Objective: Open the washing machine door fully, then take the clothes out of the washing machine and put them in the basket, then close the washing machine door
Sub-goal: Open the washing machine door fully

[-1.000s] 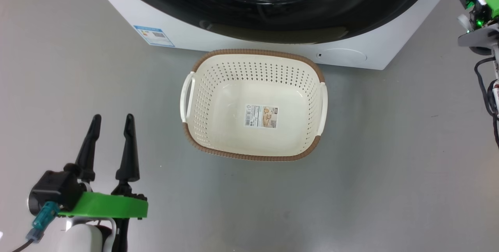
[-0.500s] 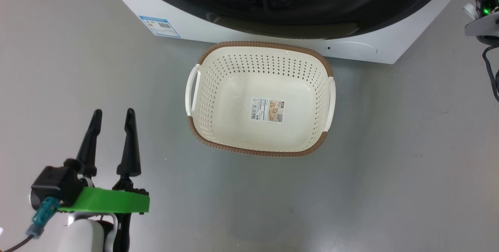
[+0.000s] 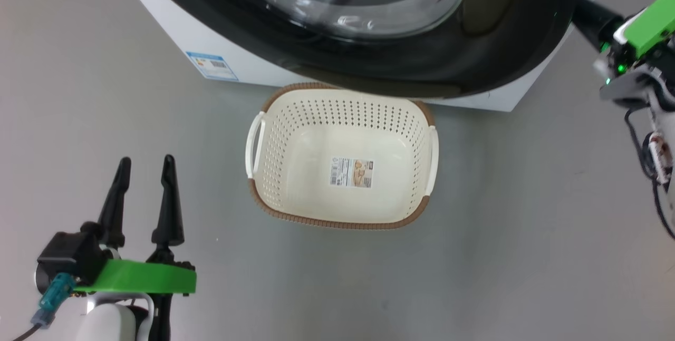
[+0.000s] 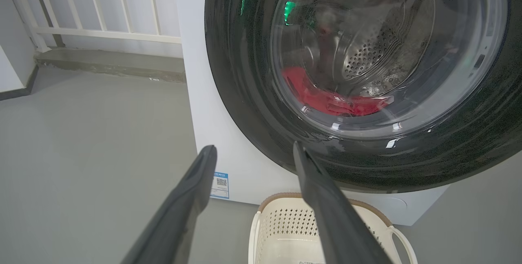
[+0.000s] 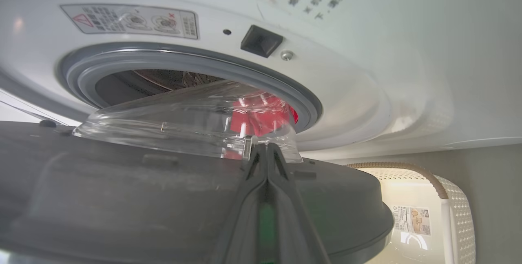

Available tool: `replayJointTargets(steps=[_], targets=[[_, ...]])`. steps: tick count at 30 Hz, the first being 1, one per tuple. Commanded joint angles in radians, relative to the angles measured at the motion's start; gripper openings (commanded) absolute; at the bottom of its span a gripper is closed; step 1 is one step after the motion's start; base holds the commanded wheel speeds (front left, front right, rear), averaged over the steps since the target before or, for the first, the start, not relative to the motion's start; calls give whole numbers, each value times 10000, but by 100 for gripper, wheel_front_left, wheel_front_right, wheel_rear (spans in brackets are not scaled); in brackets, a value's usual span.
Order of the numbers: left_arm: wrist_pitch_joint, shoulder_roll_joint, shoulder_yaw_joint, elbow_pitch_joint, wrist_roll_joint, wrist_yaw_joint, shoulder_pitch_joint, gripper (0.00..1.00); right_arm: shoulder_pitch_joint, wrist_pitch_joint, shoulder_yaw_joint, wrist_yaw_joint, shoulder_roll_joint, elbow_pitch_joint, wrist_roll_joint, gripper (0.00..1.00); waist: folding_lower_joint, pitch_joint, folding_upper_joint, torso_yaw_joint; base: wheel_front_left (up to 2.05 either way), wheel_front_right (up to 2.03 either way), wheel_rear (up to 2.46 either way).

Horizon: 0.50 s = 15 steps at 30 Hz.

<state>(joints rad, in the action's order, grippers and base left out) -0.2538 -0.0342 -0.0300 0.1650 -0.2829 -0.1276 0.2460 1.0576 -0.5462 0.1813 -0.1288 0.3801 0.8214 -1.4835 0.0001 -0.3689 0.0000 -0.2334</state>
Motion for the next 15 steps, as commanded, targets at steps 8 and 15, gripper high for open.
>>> replayJointTargets(steps=[8, 15], targets=[[-80, -358, 456, -96, 194, -31, -501, 100, -1168, -628, 194, -19, -493, -710, -561, 0, 0, 907, 0, 248, 0, 0, 0], [-80, -420, 585, -63, 288, -31, -890, 100, -2048, -1141, 284, -19, -673, -942, -875, 0, 0, 1536, 0, 338, 0, 0, 0]])
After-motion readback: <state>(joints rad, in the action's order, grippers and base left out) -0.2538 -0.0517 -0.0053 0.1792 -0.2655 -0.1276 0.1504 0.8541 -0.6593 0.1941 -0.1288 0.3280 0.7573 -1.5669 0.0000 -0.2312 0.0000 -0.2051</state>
